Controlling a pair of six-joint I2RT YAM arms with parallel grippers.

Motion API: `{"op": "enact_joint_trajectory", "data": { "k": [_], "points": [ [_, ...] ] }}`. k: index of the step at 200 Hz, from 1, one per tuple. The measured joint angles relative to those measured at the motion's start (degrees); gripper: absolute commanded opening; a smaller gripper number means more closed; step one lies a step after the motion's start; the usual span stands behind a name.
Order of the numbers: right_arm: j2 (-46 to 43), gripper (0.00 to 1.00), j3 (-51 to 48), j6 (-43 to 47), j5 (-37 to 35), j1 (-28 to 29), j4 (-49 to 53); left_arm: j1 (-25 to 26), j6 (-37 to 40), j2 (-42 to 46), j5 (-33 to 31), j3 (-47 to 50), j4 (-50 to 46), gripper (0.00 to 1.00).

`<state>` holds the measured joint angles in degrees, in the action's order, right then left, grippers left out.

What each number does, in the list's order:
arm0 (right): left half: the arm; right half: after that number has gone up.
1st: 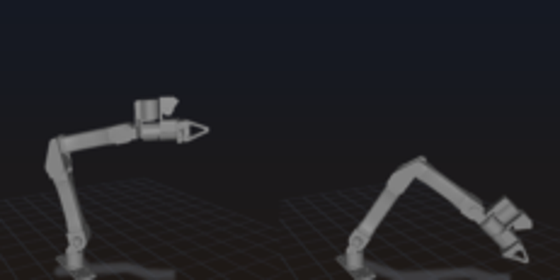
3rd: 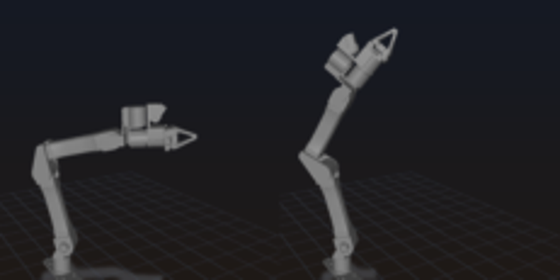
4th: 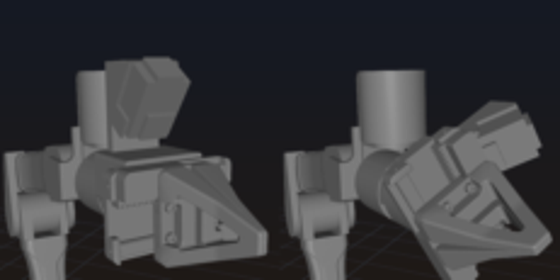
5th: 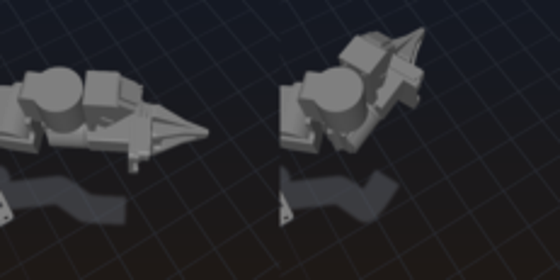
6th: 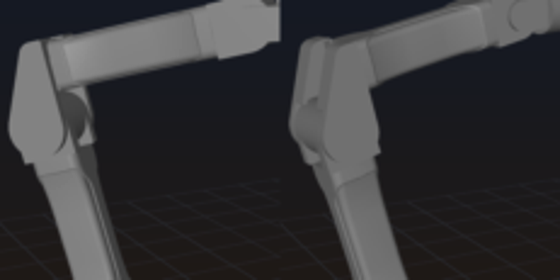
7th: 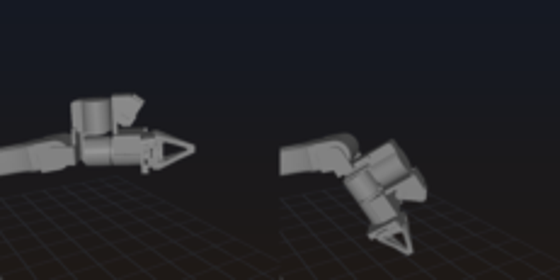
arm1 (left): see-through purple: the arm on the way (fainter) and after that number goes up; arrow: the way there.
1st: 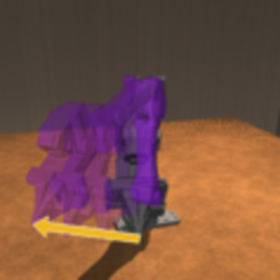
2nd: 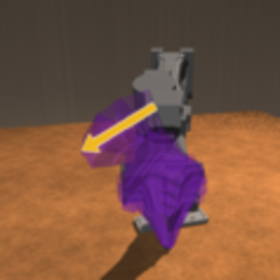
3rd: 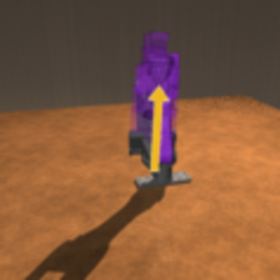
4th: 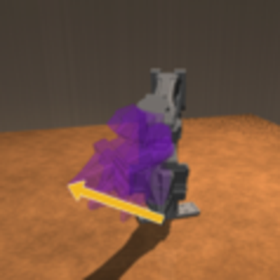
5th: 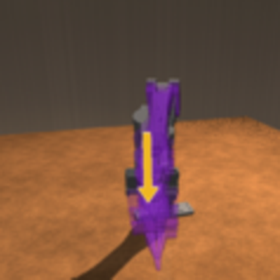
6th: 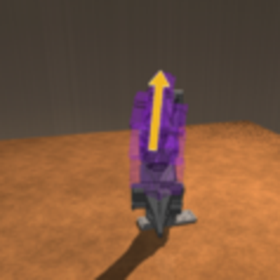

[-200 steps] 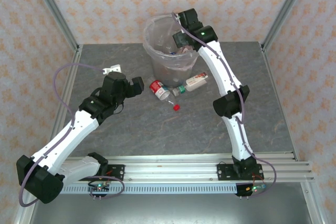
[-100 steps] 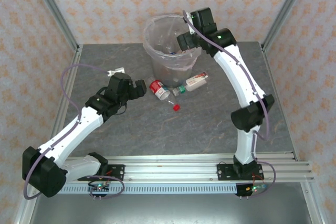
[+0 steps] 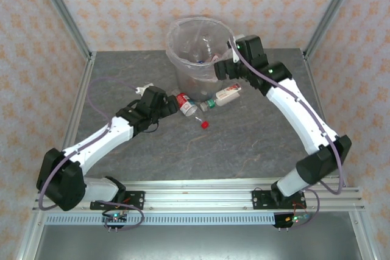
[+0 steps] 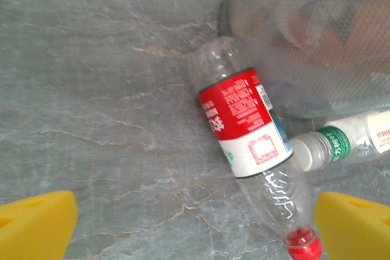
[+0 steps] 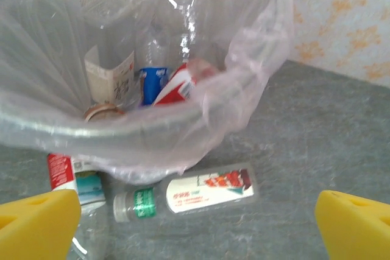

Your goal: Put the plastic bottles in the bin

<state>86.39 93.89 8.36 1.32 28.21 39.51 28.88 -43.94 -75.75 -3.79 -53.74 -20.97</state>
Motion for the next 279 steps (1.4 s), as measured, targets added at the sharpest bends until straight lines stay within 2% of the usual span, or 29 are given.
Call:
{"op": "enact_joint_trajectory", "data": {
  "k": [27, 63, 86, 195, 241, 279],
  "points": [
    [-9.7, 0.99, -14.3, -4.9, 0.0, 0.0, -9.1, 2.6, -2.8, -5.6, 0.0, -3.5, -0.7, 1.00],
    [-25.4, 0.99, -35.1, -12.5, -3.3, 0.0, -24.1, 3.8, -6.5, -13.4, 2.5, -6.5, -0.2, 1.00],
    [-30.9, 0.99, -42.8, -16.0, -4.7, 0.0, -29.4, 3.8, -8.5, -16.9, 3.4, -8.0, 0.0, 1.00],
    [-32.9, 0.99, -45.6, -20.3, -6.5, 0.0, -32.3, 3.8, -15.6, -28.2, 3.6, -16.0, 1.0, 1.00],
    [-32.8, 0.99, -45.8, -21.2, -6.5, 0.0, -32.4, 3.8, -15.3, -30.5, 3.4, -17.0, -0.9, 1.00],
    [-32.0, 0.99, -45.8, -21.9, -6.4, 0.0, -32.8, 3.7, -12.8, -29.9, 0.3, -15.8, -3.5, 1.00]
  ]
}}
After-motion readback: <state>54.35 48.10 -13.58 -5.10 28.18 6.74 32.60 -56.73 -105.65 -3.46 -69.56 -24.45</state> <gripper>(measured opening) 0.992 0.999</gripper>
